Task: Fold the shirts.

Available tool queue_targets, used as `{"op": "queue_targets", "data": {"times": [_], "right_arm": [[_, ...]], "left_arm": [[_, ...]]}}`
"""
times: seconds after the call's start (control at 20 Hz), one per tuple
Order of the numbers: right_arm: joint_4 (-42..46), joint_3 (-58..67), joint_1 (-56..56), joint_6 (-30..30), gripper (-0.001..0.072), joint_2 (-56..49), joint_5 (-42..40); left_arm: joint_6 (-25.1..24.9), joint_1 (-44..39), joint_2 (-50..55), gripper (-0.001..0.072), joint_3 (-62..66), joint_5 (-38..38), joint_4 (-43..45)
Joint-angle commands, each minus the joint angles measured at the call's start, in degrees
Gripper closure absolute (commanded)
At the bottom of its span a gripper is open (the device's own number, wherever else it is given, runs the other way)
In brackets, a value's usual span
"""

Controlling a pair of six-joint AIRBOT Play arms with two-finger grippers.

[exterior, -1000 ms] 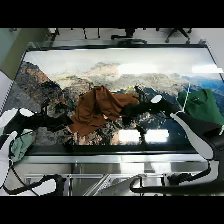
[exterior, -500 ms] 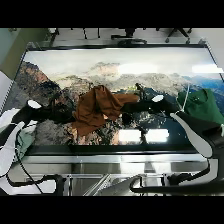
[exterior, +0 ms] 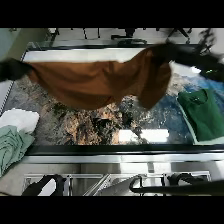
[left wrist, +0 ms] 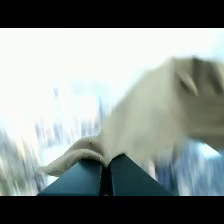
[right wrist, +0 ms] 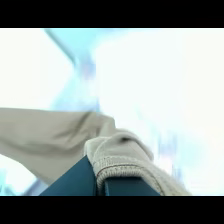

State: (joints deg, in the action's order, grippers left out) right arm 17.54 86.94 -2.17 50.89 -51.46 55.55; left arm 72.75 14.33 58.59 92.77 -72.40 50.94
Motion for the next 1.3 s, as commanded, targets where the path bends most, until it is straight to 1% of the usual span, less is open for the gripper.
{"op": "queue_targets", "data": {"times": [0.0, 0.15, 0.25, 0.3, 0.4, 0.5, 0.6, 0.65, 0.75, 0.85, 0.95, 1.05, 1.15, 1.2, 1.25], "right_arm": [[0.0, 10.1, -4.1, 0.1, 0.0693, 10.3, -0.4], [4.2, 13.4, -6.5, 0.2, 0.0693, 16.2, -2.2], [7.6, 13.4, -7.4, 1.8, 0.0693, 18.5, -2.4], [9.4, 13.4, -7.4, 3.0, 0.0693, 18.7, -1.5], [9.9, 12.9, -7.4, 3.6, 0.0693, 17.1, 2.1], [9.7, 11.1, -7.4, 4.9, 0.0693, 13.3, 7.7], [9.2, 6.5, -6.7, 5.5, 0.0693, 8.8, 12.7], [9.0, 2.6, -5.9, 5.5, 0.0692, 6.4, 14.0], [9.0, -6.8, -4.1, 4.7, 0.0692, 1.8, 13.2], [9.1, -16.4, -2.9, 4.3, 0.0692, -3.7, 9.5], [9.0, -24.2, -2.2, 0.8, 0.0691, -10.7, 3.1], [9.0, -26.8, -2.1, -1.9, 0.0692, -18.8, -2.4], [6.0, -25.8, -2.3, -5.4, 0.0691, -25.2, -4.8], [3.8, -24.5, -2.3, -7.7, 0.0681, -27.3, -5.2], [2.7, -22.6, -2.4, -8.9, 0.0597, -28.6, -5.2]], "left_arm": [[1.4, 0.3, -10.0, 0.0696, 16.1, 5.8, 1.9], [2.2, 0.3, -14.3, 0.0696, 25.9, 8.6, 11.7], [2.2, 0.3, -16.0, 0.0696, 27.5, 8.3, 17.4], [2.1, 0.3, -16.8, 0.0696, 25.9, 8.3, 18.5], [1.6, 0.3, -17.2, 0.0696, 20.1, 8.1, 18.0], [0.5, 0.1, -14.9, 0.0696, 13.8, 7.1, 14.3], [-2.5, -1.7, -10.2, 0.0696, 8.2, 4.7, 10.0], [-3.0, -3.9, -7.1, 0.0695, 5.2, 3.8, 9.2], [-3.4, -7.8, -0.2, 0.0696, -0.8, 3.5, 9.5], [-3.9, -10.6, 7.6, 0.0696, -7.0, 3.9, 9.5], [-4.8, -12.2, 16.6, 0.0696, -11.9, 6.0, 9.5], [-4.8, -12.7, 25.4, 0.0695, -14.2, 9.6, 9.5], [-4.6, -12.2, 33.2, 0.0695, -11.8, 11.1, 9.3], [-4.0, -11.6, 36.2, 0.0649, -9.1, 10.7, 8.9], [-2.3, -11.1, 38.6, 0.0345, -5.8, 9.8, 8.8]]}}
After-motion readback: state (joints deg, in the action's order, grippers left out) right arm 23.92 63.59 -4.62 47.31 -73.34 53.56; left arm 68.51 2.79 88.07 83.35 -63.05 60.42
